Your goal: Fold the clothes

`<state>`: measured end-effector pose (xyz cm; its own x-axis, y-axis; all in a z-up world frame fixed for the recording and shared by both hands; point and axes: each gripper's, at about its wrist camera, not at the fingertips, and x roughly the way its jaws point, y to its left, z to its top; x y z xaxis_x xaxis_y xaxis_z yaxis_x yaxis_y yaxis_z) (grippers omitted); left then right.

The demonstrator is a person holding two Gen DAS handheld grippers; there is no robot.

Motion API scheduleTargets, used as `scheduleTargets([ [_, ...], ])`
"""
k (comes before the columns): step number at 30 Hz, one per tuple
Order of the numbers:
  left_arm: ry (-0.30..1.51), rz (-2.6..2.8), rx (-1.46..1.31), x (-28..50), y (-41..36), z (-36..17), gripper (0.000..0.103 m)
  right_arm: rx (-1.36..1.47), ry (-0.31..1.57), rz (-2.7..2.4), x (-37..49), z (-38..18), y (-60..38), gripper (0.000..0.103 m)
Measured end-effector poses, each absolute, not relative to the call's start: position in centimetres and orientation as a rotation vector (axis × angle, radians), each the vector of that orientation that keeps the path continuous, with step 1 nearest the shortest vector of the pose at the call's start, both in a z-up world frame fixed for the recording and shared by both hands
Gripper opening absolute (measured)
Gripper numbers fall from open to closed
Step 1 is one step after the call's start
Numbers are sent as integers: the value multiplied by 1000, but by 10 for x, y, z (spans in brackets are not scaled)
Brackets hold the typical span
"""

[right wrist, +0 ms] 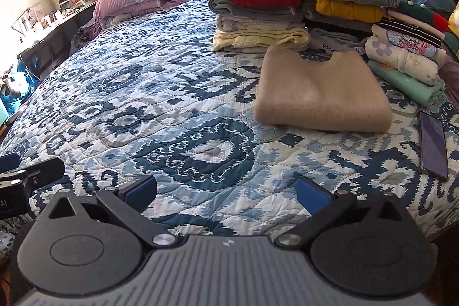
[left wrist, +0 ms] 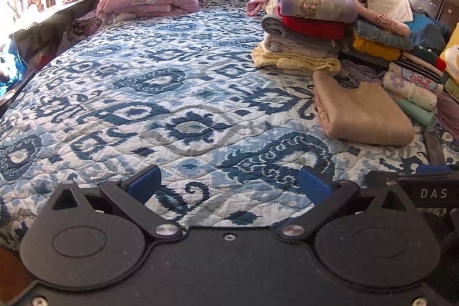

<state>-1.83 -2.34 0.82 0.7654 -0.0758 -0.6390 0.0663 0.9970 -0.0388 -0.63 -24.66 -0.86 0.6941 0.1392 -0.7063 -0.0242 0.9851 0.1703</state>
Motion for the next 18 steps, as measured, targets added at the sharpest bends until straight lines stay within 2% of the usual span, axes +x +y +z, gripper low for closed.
scheduleTargets([
  [9, 751, -44, -36, -23, -24, -6, 103, 139, 837, 81, -17, -22, -240, 103],
  [18, 892, -1, -68, -24, -23, -39, 103, 111, 857, 52, -28, -34, -242, 103],
])
